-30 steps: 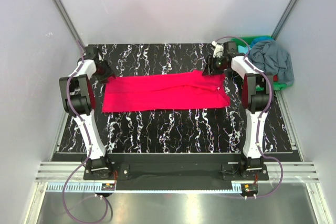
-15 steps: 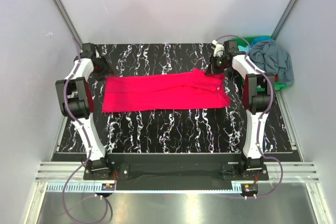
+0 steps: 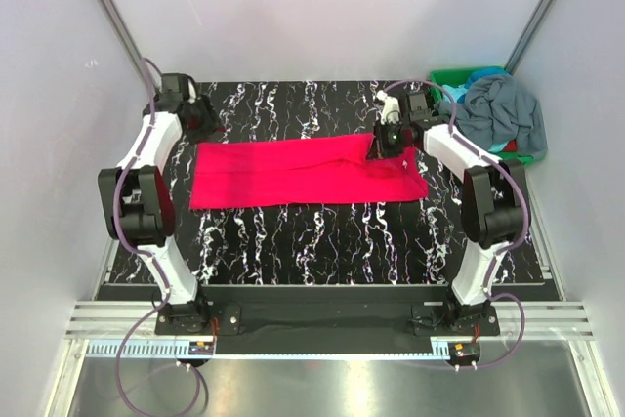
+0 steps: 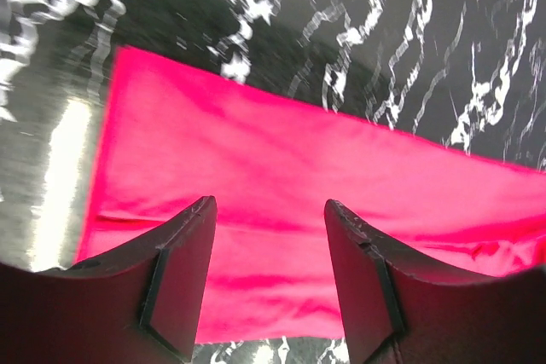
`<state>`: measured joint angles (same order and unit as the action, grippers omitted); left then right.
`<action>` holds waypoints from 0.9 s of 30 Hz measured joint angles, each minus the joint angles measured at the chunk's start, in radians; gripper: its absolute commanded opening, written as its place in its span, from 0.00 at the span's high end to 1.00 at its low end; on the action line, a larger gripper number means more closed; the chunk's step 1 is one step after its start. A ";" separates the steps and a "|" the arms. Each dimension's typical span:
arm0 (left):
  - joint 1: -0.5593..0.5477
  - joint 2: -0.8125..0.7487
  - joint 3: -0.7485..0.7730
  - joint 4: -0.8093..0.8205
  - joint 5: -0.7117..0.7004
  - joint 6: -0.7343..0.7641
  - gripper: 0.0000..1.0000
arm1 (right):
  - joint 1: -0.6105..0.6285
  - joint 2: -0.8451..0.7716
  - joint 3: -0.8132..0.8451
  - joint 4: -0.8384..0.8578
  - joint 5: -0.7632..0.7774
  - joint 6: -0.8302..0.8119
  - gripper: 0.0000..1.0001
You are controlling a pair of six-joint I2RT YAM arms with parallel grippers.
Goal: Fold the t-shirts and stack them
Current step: Fold the tshirt
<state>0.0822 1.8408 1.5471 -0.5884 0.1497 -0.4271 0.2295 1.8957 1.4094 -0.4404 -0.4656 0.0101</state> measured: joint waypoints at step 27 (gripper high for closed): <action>-0.395 -0.009 -0.141 0.168 0.220 -0.069 0.42 | 0.061 -0.287 -0.176 -0.044 0.478 0.568 0.46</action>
<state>-0.3126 1.8317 1.4063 -0.4206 0.3695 -0.4965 0.2901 1.6085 1.2335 -0.4847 0.0124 0.5781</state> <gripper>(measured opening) 0.580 0.508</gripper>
